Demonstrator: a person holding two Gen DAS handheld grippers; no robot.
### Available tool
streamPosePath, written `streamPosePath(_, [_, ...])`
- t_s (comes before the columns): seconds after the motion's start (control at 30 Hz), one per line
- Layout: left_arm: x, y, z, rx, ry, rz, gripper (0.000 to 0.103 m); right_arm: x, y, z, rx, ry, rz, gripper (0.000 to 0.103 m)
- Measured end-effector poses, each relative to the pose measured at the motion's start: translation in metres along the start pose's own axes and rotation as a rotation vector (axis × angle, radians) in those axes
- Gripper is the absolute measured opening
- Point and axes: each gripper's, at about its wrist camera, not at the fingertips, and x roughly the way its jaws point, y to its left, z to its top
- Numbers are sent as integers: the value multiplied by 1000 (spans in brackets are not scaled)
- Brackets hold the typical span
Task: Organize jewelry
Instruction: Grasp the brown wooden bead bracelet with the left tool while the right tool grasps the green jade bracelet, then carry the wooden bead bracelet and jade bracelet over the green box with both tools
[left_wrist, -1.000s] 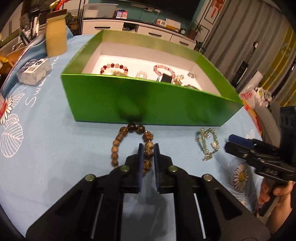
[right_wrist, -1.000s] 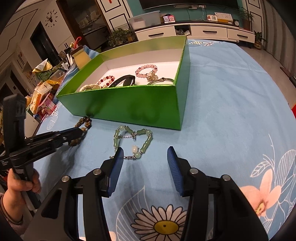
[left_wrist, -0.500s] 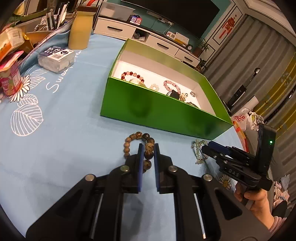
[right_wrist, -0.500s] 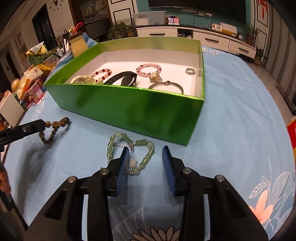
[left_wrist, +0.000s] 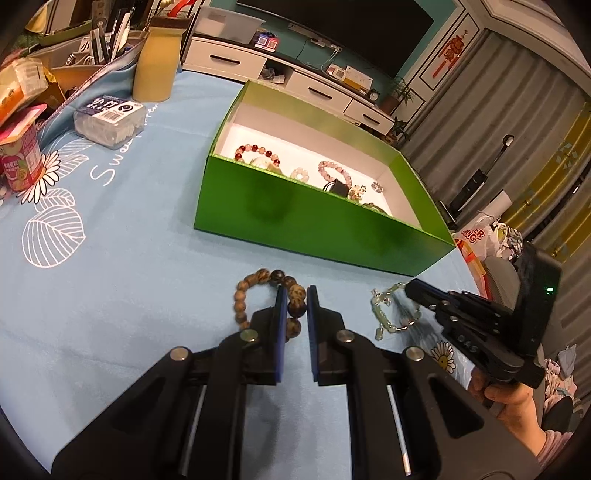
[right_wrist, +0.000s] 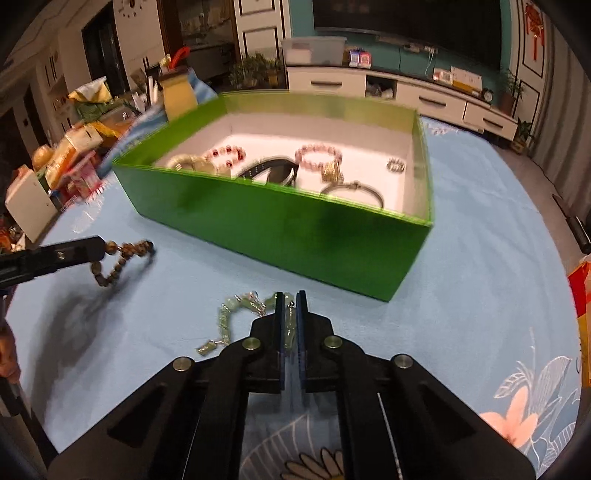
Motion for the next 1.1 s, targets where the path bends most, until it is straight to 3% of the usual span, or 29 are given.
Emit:
streamPosePath(0.4, [-23,-11,5,4,-44,-41,10,-54,0,11,16,-130,12,5])
streamPosePath(1.1, [-60,-22,9,18,-104,-55,10,-94,10,17,14,-217,36,5])
